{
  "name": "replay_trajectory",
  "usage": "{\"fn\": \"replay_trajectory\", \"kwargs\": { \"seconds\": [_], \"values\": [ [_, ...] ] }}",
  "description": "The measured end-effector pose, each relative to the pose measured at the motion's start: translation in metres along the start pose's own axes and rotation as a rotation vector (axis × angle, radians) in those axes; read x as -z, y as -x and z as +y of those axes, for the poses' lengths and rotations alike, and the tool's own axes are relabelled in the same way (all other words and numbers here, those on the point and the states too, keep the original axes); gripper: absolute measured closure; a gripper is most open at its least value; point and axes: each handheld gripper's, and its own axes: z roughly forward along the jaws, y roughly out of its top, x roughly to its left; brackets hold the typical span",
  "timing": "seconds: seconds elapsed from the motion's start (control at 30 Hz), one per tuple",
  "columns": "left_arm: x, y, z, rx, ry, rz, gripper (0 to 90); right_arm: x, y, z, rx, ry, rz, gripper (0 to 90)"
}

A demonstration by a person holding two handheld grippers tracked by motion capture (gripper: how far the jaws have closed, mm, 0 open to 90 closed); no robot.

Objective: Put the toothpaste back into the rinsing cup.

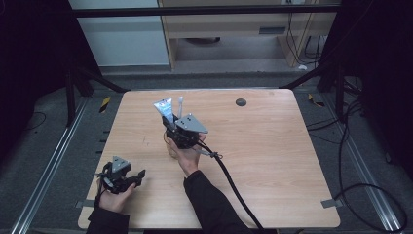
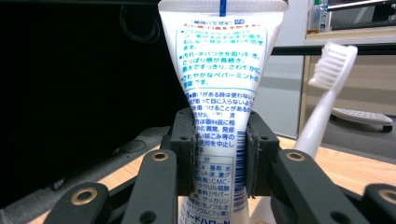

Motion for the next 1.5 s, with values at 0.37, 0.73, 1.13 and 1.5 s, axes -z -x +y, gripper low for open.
{"fn": "replay_trajectory", "kwargs": {
  "seconds": [0.37,0.73,1.13,1.5],
  "values": [
    [-0.001,0.0,0.0,0.003,0.001,0.001,37.8,-0.001,0.004,-0.014,-0.002,-0.031,0.001,69.0],
    [0.0,0.001,0.0,0.001,0.001,0.001,37.7,0.003,0.004,-0.018,0.013,-0.031,0.007,68.6],
    [0.0,0.001,0.0,0.001,0.0,0.003,37.7,0.009,0.003,-0.022,0.043,-0.04,0.015,67.9],
    [-0.001,0.001,0.0,0.001,-0.002,0.002,37.8,0.017,0.006,-0.014,0.037,-0.088,0.027,63.8]
  ]
}}
